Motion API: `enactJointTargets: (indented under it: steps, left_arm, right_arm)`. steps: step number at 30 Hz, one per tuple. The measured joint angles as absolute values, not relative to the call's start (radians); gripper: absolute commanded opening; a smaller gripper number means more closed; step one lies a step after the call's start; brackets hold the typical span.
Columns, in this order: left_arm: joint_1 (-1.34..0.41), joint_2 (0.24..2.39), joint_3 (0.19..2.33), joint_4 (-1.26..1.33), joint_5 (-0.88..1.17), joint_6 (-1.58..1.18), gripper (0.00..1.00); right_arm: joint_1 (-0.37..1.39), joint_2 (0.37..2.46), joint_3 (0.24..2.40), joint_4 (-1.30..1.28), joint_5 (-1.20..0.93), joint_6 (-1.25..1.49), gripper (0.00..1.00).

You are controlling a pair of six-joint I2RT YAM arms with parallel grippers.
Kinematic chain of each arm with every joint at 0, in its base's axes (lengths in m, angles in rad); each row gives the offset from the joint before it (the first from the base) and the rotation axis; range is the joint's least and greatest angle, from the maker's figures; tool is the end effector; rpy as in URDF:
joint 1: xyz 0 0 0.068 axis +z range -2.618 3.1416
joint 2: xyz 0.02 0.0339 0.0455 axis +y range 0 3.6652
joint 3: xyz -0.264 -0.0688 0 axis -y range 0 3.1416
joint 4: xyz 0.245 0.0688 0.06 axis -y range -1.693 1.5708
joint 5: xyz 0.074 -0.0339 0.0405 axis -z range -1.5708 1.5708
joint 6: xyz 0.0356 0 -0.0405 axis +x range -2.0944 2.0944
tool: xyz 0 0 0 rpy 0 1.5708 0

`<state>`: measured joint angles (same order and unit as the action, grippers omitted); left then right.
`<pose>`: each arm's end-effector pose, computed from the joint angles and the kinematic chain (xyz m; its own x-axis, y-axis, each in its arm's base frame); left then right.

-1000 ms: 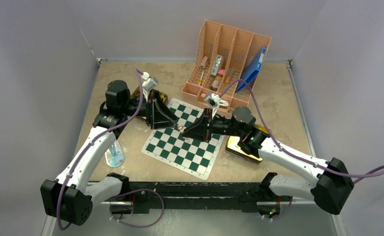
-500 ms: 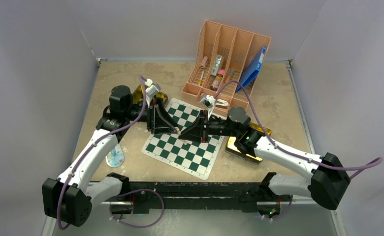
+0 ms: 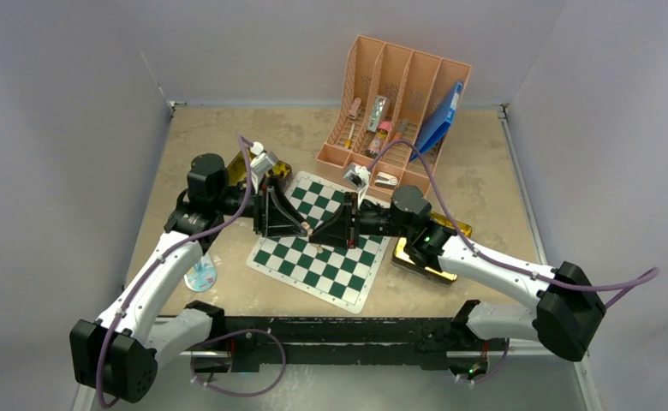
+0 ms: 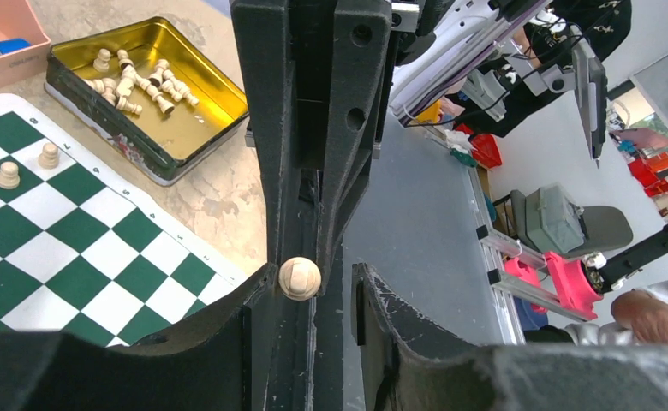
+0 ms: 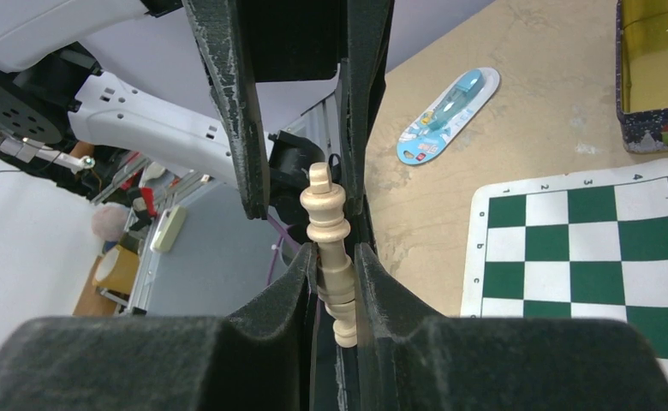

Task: Set up the chess pieces on the board
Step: Pick up the chess piece from the storage box.

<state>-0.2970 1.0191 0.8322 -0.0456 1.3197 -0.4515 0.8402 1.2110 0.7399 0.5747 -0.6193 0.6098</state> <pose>0.1947 -0.0956 0.3327 -0.6232 0.0774 -0.7782 0.7803 -0.0050 -0.6254 0.1681 0.2186 0.3135 -0.5114 0.1281 -0.8497 -0.8525 0.0488 0.5204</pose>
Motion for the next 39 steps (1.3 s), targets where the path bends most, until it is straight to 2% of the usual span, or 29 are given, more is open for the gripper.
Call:
enactJointTargets:
  steps: [9, 14, 18, 22, 26, 35, 39]
  left_arm:
    - [-0.298, 1.011, 0.820, -0.084, 1.310, -0.418, 0.31]
    - [-0.298, 1.011, 0.806, -0.085, 1.285, -0.408, 0.13]
    - [-0.298, 1.011, 0.792, -0.086, 1.268, -0.408, 0.00]
    - [-0.298, 1.011, 0.790, -0.093, 1.235, -0.424, 0.00]
    - [-0.298, 1.003, 0.786, -0.083, 1.171, -0.512, 0.00]
    - [-0.298, 0.923, 0.770, -0.010, 1.004, -0.760, 0.00]
    - [-0.298, 0.866, 0.768, 0.019, 0.905, -0.885, 0.00]
  right_arm:
    - [0.846, 1.223, 0.752, 0.551, -0.620, 0.602, 0.13]
    - [0.851, 1.257, 0.765, 0.552, -0.625, 0.602, 0.14]
    - [0.855, 1.268, 0.765, 0.548, -0.618, 0.596, 0.24]
    - [0.856, 1.263, 0.764, 0.533, -0.583, 0.585, 0.33]
    - [0.855, 1.213, 0.752, 0.532, -0.506, 0.579, 0.37]
    - [0.855, 1.055, 0.742, 0.566, -0.298, 0.437, 0.34]
    - [0.855, 0.984, 0.626, 0.735, -0.250, 0.280, 0.34]
